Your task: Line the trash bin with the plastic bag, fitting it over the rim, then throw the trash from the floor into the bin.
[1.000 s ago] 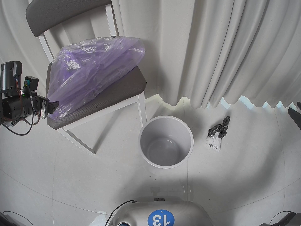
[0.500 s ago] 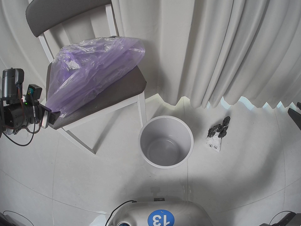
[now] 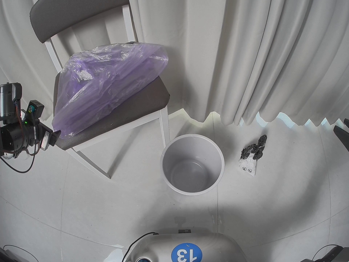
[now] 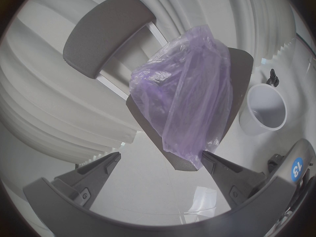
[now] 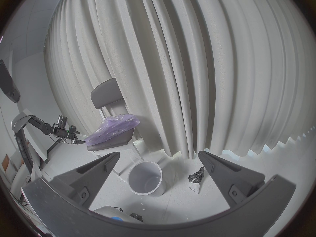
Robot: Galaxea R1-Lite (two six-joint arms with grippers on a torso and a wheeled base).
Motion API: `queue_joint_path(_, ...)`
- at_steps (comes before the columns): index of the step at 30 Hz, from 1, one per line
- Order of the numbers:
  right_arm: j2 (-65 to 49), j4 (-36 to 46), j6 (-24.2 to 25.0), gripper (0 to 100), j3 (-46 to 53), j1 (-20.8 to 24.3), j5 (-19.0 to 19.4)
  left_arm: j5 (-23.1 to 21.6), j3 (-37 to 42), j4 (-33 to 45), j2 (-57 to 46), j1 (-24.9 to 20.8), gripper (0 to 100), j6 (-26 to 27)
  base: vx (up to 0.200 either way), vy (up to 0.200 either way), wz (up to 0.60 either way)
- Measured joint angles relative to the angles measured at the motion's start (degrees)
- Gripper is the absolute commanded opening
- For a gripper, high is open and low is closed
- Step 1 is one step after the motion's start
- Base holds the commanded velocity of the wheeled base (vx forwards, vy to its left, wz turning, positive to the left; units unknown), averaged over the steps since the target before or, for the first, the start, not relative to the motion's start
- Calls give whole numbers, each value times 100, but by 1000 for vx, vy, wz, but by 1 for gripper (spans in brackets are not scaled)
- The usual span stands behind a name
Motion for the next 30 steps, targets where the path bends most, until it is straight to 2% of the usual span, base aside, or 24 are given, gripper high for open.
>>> queue_joint_path(8, 0, -7, -2, 100, -5, 0, 2, 85, 100, -268, 154, -99, 100, 35, 0, 0, 0)
queue_joint_path(14, 6, -7, 0, 100, -11, 0, 2, 635, 234, -1081, 254, -402, 100, 334, 0, 0, 0)
queue_joint_path(19, 9, -9, 0, 100, -16, 0, 2, 918, 276, -1552, 413, -592, 100, 496, 0, 0, 0)
queue_joint_path(30, 15, -7, 2, 100, -18, -1, 0, 1022, 166, -1720, 722, -614, 100, 563, 0, 0, 0)
